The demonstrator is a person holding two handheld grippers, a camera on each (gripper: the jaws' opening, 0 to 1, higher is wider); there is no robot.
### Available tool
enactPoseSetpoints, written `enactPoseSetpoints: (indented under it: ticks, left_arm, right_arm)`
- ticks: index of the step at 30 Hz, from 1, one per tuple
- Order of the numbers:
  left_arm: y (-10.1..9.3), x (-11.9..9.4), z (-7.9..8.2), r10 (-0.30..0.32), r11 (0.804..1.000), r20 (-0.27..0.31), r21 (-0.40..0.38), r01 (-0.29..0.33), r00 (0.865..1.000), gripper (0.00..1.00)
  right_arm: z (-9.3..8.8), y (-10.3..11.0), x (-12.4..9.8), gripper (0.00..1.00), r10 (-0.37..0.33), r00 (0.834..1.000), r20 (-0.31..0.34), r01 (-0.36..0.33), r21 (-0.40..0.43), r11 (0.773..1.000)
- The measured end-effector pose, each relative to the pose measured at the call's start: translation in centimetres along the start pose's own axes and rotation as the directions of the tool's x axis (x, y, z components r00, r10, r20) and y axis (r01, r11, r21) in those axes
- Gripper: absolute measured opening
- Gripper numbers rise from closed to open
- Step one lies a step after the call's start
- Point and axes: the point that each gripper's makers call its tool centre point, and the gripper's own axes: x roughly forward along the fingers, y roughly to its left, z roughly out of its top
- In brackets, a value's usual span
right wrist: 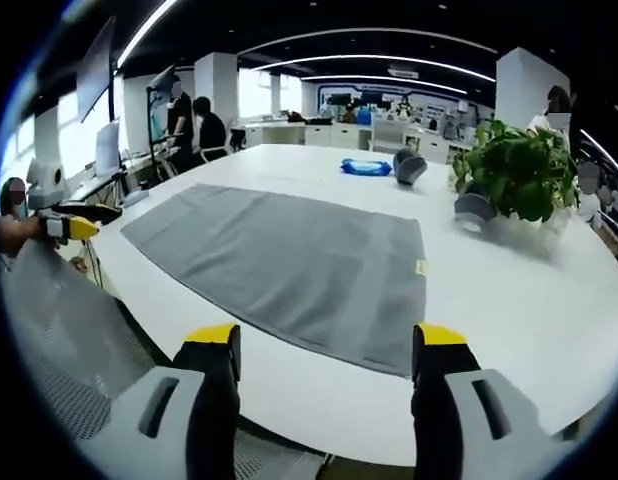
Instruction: Fold the towel on the table until its edges align and the towel forms a compact rectangular stack.
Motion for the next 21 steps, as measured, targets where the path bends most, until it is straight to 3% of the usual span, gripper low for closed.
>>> enactPoseSetpoints:
  ticks: [2,6,12,14,18,21]
  left_arm:
    - [0.2,0.0,-0.1,0.011,1.0,-0.006,-0.015,-0.011,1.0,0.74]
    - [0.8,-0.1,-0.6,0.05,0.999,-0.034,-0.012,-0.05,0.998,0.74]
    - [1.1,-0.1,-0.3,0.063,0.998,-0.018,-0.018,-0.063,0.998,0.74]
    - [1.2,-0.1,-0.2,0.068,0.997,-0.014,-0.024,-0.068,0.998,0.75]
    - [1.4,0.0,0.0,0.083,0.996,-0.012,-0.015,-0.084,0.996,0.76]
    - [1.8,-0.1,-0.1,0.108,0.994,-0.019,-0.024,-0.109,0.994,0.75]
  right_arm:
    - [0.5,0.0,-0.1,0.65,0.01,1.0,0.025,-0.01,0.002,1.0]
    - [0.8,0.2,0.1,0.69,0.032,0.998,0.046,-0.033,0.007,0.999]
    - [1.4,1.0,0.4,0.67,0.091,0.992,0.088,-0.094,0.026,0.995]
    - [1.4,0.9,0.6,0.67,0.108,0.989,0.099,-0.115,0.068,0.991]
    - [1.1,0.5,0.9,0.66,0.113,0.989,0.096,-0.124,0.115,0.986]
    - [0.8,1.3,1.1,0.65,0.153,0.985,0.077,-0.16,0.1,0.982]
